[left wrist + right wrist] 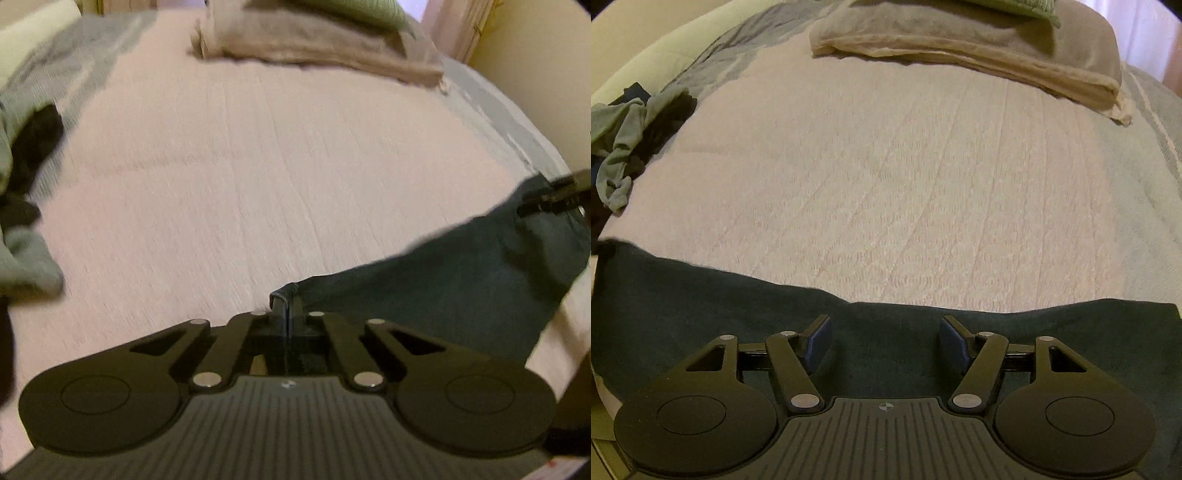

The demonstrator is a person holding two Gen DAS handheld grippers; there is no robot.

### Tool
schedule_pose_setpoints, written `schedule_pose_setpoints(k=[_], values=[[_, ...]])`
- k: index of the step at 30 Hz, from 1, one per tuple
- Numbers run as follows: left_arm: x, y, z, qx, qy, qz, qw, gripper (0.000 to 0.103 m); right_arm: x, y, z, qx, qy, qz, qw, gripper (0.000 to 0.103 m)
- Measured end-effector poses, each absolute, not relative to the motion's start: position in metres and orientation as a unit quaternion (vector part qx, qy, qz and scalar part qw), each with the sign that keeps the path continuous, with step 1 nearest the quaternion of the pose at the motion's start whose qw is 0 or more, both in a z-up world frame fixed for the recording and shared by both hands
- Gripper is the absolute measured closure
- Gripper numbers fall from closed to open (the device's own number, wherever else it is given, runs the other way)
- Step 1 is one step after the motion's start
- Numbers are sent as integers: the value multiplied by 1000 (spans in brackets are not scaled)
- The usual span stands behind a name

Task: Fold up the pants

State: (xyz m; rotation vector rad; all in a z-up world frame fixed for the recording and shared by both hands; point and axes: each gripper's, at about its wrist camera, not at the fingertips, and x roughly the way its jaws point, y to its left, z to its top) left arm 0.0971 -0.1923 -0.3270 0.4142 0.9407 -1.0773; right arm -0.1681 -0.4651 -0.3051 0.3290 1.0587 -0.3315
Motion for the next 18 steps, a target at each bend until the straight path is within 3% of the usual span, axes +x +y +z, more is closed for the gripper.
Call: schedule_pose_setpoints(k=[3, 6, 12, 18], values=[[111, -204, -353, 199, 468, -485, 711, 103, -167, -465, -313, 163, 511, -162, 828, 41], [109, -198, -363, 222, 474, -461, 717, 87, -173, -460, -313, 168, 514, -161, 826, 41], [72, -144, -318, 211, 458, -453, 735, 88, -207, -444, -311, 206, 518, -154, 815, 41], [35, -118, -325, 149, 536, -442, 704, 84, -233, -418, -324, 251, 529, -146, 797, 41]])
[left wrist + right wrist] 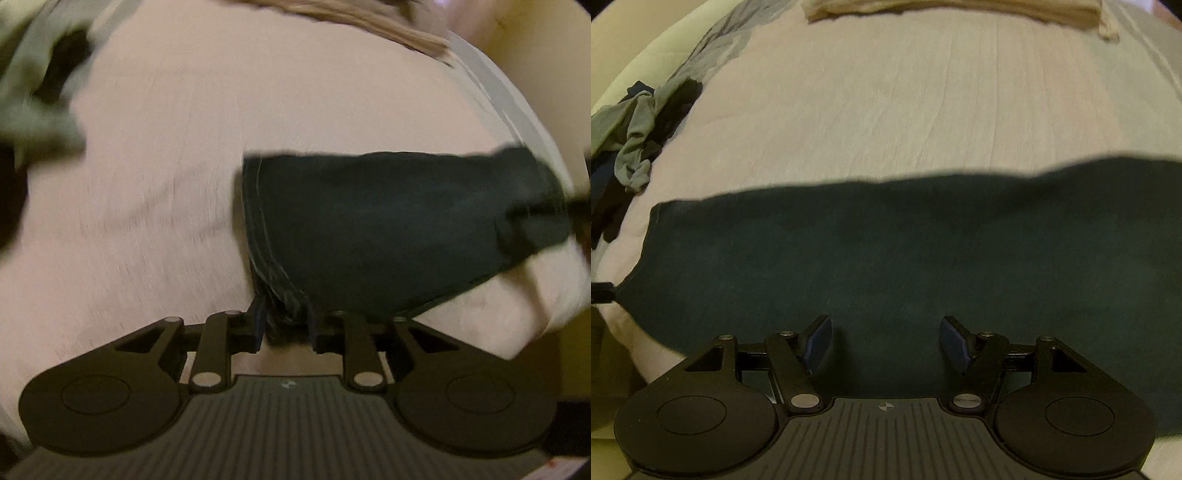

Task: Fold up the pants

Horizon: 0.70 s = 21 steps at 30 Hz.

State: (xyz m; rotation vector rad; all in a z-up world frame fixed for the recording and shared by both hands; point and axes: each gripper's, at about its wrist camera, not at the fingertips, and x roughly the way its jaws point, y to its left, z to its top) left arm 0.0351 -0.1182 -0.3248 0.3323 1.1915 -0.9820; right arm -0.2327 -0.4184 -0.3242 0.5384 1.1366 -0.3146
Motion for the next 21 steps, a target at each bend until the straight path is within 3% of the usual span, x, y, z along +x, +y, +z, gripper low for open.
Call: schedule_pose_setpoints(k=[3, 5, 9, 16, 21], values=[[42, -114, -342, 66, 577, -407, 705, 84, -239, -409, -331, 254, 536, -148, 791, 41], [37, -122, -349, 91, 576, -399, 708, 92, -244, -406, -333, 256, 544, -152, 785, 41], [33, -125, -353, 134, 574, -414, 693, 94, -256, -414, -349, 253, 575, -191, 754, 40], [53, -125, -303, 219, 539, -425, 693, 93, -288, -456, -297, 266, 519, -265, 767, 40], [61, -182, -266, 253, 495, -440, 705, 92, -320, -516, -271, 235, 495, -323, 772, 40]])
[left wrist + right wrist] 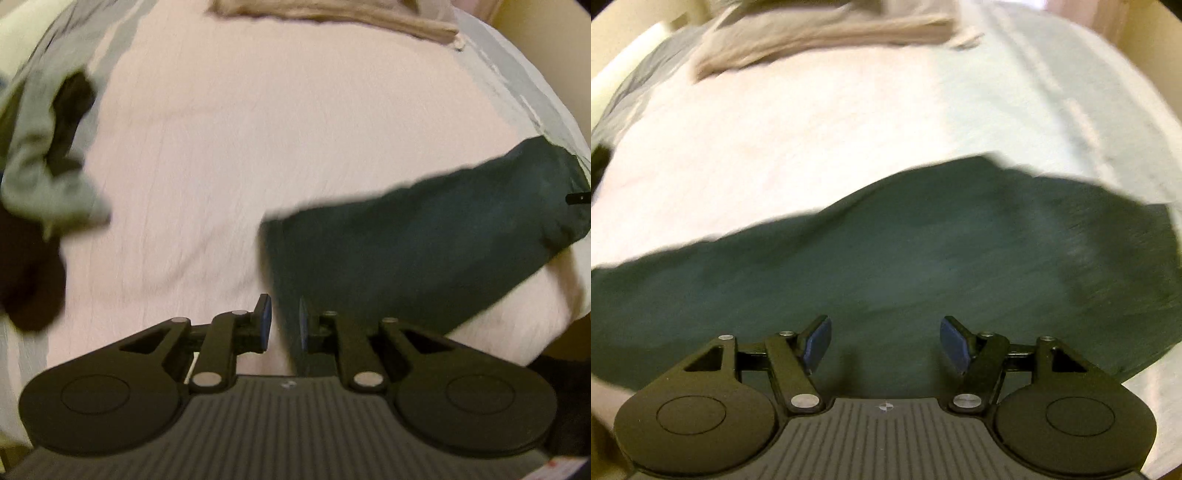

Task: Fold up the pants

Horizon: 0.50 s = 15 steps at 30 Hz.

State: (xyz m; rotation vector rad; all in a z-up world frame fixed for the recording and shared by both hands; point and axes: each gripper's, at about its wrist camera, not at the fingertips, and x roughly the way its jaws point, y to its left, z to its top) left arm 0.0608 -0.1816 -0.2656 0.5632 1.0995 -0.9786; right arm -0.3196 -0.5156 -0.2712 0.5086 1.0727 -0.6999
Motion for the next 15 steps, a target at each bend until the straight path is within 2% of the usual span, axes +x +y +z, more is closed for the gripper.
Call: schedule_pose_setpoints(k=[6, 11, 15], values=[[19, -317, -259, 250, 465, -510, 679, 86, -371, -624, -265, 242, 458, -365, 773, 40], [-43, -456, -278, 222, 469, -567, 640, 83, -393, -707, -280, 258, 425, -353, 793, 40], [-86, -557, -300, 192, 480, -605, 605, 82, -416, -742, -309, 266, 459, -321, 785, 41]])
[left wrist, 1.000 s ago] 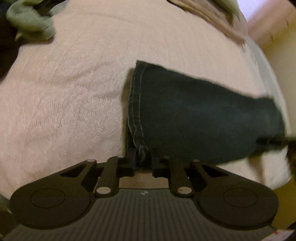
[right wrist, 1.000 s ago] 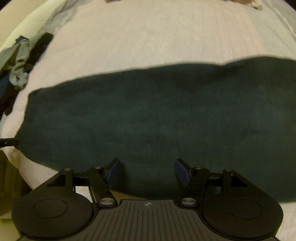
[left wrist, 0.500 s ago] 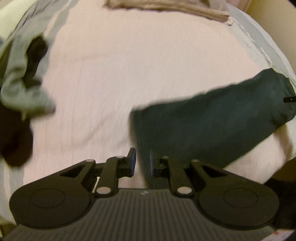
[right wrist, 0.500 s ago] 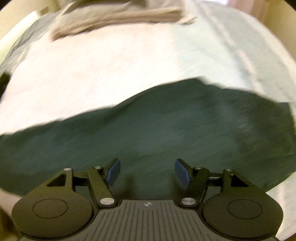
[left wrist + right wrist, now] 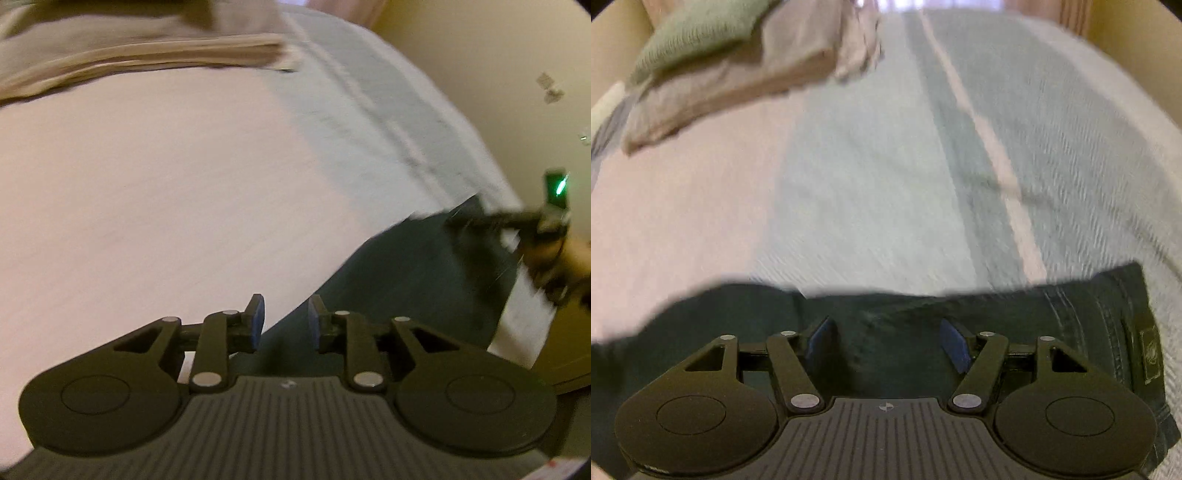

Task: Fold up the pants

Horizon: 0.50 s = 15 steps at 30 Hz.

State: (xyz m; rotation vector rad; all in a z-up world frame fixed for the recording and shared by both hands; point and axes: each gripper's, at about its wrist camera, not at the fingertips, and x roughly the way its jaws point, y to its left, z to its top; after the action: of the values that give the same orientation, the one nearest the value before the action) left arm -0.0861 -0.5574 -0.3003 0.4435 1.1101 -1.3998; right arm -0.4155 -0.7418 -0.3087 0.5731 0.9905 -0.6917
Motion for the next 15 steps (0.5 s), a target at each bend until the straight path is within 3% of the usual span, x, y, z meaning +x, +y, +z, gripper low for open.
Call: schedule_pose_setpoints(k=[8, 15], values=[[-139, -694, -336, 219, 486, -658, 532, 79, -482, -744, -329, 291, 478, -270, 784, 40], [-169, -730, -354, 320, 444, -735, 400, 77, -480, -739, -320, 294, 472, -281, 782, 40]])
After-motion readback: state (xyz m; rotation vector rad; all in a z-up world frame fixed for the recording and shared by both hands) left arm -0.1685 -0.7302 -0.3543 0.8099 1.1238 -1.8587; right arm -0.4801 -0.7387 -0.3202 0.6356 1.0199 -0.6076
